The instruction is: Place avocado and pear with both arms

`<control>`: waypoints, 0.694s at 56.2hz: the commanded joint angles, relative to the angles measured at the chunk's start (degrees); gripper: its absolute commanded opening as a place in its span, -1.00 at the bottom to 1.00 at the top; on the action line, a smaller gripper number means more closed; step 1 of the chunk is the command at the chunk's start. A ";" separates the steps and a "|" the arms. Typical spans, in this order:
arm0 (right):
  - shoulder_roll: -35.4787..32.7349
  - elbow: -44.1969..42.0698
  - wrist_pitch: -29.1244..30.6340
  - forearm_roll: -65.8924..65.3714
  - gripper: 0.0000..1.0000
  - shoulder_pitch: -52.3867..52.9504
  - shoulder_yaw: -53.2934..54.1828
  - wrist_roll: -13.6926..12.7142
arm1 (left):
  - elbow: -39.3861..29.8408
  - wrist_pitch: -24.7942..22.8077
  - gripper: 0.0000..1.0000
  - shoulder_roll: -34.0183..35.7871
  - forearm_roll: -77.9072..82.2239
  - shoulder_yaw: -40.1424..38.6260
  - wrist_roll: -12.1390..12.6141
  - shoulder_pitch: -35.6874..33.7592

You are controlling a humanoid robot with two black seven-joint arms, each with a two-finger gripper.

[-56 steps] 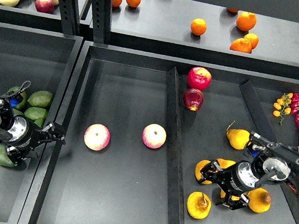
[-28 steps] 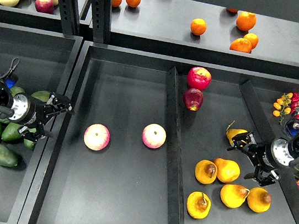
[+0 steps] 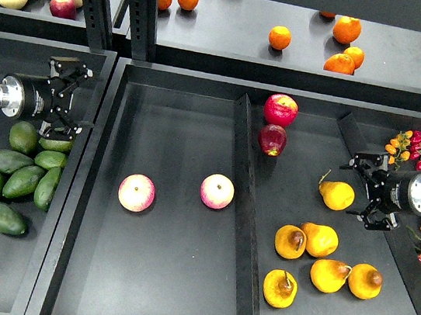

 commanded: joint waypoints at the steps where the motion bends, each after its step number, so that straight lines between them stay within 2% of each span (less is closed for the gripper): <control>1: 2.00 -5.66 0.00 1.64 1.00 -1.30 7.60 0.00 | 0.04 -0.01 1.00 -0.54 -3.96 -2.59 0.00 0.81; 12: 5.78 -11.99 0.00 2.52 1.00 -3.50 15.77 0.00 | 0.74 -0.01 1.00 -2.65 -9.15 -6.27 0.00 3.80; 22: 7.71 -13.14 0.00 6.91 1.00 -7.81 22.10 0.00 | 0.83 -0.01 1.00 -8.01 -9.32 -15.24 0.00 10.04; 39: 18.78 -16.04 0.00 10.70 1.00 -9.66 43.37 0.00 | 0.65 -0.01 1.00 -15.04 -9.85 -24.03 0.00 14.87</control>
